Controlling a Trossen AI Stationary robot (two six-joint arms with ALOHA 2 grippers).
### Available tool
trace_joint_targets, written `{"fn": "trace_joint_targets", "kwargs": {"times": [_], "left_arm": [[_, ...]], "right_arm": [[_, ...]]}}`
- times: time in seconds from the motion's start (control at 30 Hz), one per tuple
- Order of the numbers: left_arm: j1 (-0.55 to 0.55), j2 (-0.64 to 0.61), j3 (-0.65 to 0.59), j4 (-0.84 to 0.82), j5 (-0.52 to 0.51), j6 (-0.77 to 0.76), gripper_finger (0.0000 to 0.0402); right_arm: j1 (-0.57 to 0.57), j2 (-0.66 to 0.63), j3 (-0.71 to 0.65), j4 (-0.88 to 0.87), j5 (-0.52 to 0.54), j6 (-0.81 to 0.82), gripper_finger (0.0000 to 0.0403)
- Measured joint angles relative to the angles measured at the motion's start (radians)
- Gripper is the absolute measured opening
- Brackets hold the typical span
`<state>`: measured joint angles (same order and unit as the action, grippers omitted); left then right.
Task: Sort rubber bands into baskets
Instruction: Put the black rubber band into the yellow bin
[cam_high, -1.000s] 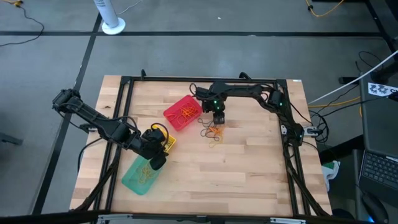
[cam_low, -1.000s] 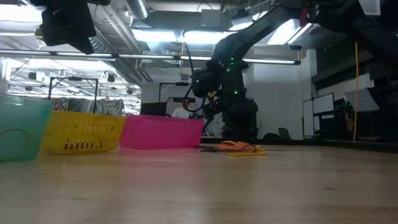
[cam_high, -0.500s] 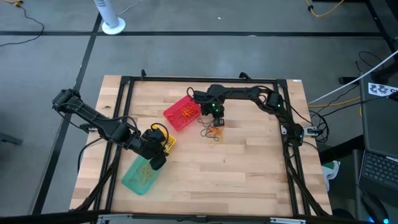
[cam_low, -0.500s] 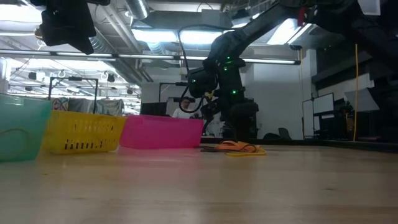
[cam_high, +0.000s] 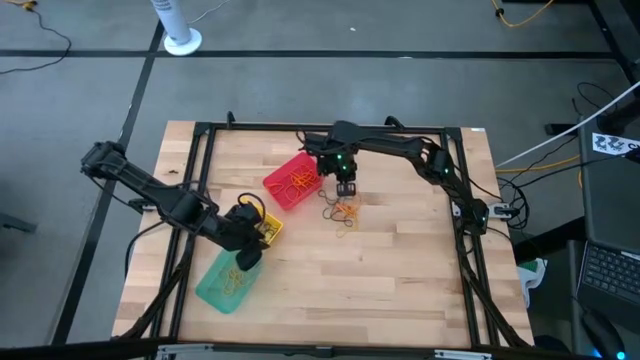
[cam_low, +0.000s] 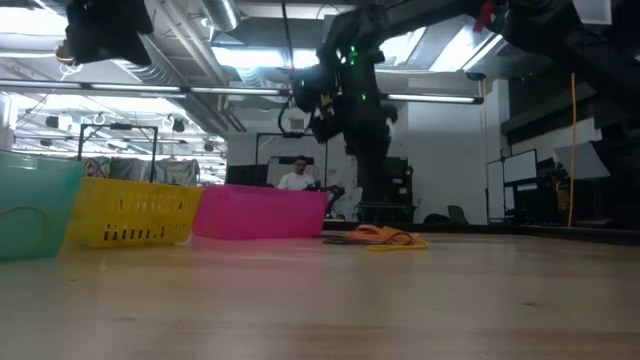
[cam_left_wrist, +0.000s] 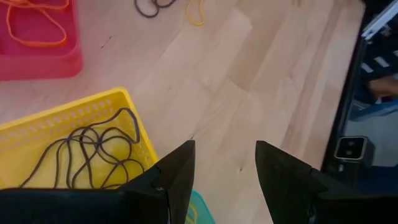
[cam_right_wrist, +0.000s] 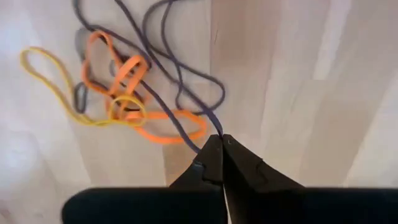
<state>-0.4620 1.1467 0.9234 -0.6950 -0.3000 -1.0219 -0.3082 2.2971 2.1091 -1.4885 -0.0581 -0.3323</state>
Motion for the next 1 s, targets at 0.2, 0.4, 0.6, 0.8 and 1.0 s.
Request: {"fn": "trace_joint_targets", "kwargs": {"times": [0.2, 0.4, 0.6, 0.8, 1.0], "left_arm": [[0.000, -0.064, 0.000, -0.002, 0.000, 0.052, 0.0164], [0.000, -0.147, 0.000, -0.004, 0.000, 0.098, 0.0164], [0.000, -0.219, 0.000, -0.004, 0.001, 0.167, 0.0164], [0.000, -0.248, 0.000, -0.007, 0.000, 0.221, 0.0164], [0.000, -0.252, 0.000, -0.010, 0.000, 0.244, 0.0164]], "right_arm": [[0.037, -0.002, 0.159, -0.049, -0.017, 0.054, 0.0001], [0.107, -0.032, 0.230, 0.015, -0.059, 0.138, 0.0001], [0.200, -0.037, 0.244, 0.131, -0.093, 0.281, 0.0001], [0.293, -0.037, 0.244, 0.418, -0.093, 0.408, 0.0001], [0.351, -0.037, 0.244, 0.744, -0.029, 0.490, 0.0001]]}}
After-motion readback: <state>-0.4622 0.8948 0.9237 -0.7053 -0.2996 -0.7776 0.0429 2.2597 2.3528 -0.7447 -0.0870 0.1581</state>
